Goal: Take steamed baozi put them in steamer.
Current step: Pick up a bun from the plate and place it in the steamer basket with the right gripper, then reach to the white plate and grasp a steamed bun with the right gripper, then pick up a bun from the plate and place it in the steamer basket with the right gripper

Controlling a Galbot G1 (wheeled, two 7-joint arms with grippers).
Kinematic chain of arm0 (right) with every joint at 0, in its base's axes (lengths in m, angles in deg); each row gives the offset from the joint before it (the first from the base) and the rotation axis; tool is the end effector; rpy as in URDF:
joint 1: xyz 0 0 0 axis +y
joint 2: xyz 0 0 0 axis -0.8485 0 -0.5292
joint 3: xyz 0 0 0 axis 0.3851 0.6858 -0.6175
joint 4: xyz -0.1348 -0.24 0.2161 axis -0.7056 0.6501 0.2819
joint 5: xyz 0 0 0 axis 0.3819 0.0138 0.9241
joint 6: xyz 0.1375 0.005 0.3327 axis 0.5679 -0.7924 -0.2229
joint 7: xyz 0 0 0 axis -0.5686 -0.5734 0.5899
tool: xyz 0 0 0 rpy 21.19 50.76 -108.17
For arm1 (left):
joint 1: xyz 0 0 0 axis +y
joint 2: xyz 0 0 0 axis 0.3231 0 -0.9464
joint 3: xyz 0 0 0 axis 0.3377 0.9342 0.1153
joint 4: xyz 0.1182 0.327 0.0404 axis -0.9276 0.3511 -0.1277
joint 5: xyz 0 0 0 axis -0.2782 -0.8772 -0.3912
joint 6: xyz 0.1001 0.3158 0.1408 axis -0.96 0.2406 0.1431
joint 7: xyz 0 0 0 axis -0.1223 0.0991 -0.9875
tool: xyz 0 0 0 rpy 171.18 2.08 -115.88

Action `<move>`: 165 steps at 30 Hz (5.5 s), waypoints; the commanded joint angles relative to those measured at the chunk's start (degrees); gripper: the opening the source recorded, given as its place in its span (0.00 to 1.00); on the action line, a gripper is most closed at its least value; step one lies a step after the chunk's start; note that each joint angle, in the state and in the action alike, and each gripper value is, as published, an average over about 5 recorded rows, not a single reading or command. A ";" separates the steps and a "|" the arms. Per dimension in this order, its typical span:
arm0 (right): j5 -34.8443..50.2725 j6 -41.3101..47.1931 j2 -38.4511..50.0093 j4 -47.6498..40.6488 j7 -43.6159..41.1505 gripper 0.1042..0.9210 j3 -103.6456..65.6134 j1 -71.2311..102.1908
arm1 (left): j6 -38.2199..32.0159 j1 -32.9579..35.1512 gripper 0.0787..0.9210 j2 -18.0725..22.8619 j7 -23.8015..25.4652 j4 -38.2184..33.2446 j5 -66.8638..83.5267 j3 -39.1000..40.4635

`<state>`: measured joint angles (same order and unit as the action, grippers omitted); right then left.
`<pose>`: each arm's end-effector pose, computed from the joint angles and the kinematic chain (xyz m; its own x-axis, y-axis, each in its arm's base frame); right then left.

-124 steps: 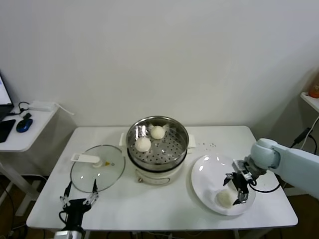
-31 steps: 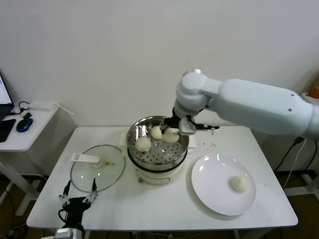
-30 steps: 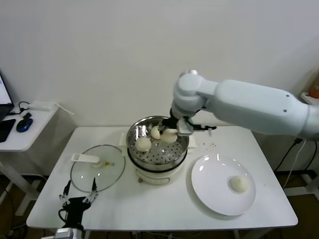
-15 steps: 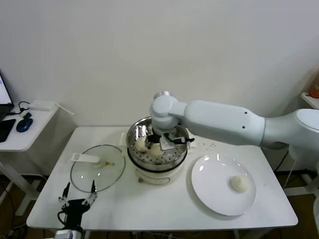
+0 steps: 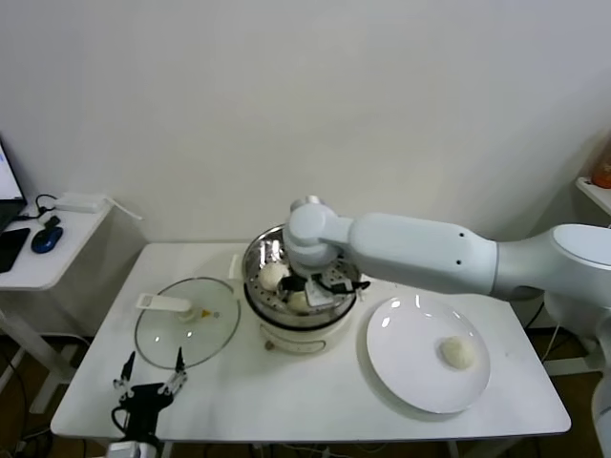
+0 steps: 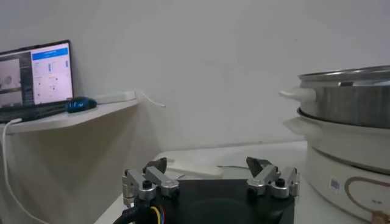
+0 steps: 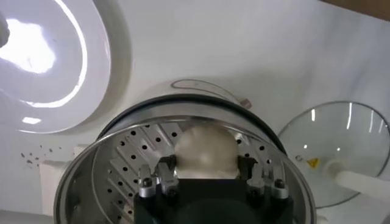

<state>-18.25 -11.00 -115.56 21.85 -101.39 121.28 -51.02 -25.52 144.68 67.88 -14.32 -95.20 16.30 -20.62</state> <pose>0.4639 0.2023 -0.0860 -0.2723 -0.0920 0.9578 0.1999 -0.9791 -0.0373 0.1407 0.0645 -0.3672 -0.9727 -0.1977 0.1218 -0.1805 0.9737 0.1386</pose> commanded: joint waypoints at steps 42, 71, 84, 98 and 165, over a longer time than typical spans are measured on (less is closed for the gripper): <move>54.07 26.44 18.11 -5.36 4.42 0.88 18.70 -27.89 | 0.50 -0.55 0.88 -0.67 0.10 -0.26 0.23 0.65; 40.58 47.73 46.51 -0.43 7.19 0.88 7.19 3.22 | -0.51 -0.54 0.88 -1.28 -0.03 -3.35 -1.16 2.76; 31.83 44.81 41.90 -6.91 5.61 0.88 -1.75 14.85 | -0.22 -0.59 0.88 -1.21 0.00 -2.61 -1.12 2.60; 27.70 43.63 37.36 -11.78 6.26 0.88 -4.73 19.46 | 0.26 -0.83 0.88 -1.20 0.00 -1.66 -0.52 2.19; 71.50 48.16 21.03 -8.46 8.15 0.70 26.25 -29.85 | -0.20 -1.23 0.88 -1.26 -0.01 -1.30 -0.35 3.45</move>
<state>35.80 36.43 -86.02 12.90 -93.18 134.44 -60.11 -25.75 143.55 66.71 -14.32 -96.37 16.00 -17.39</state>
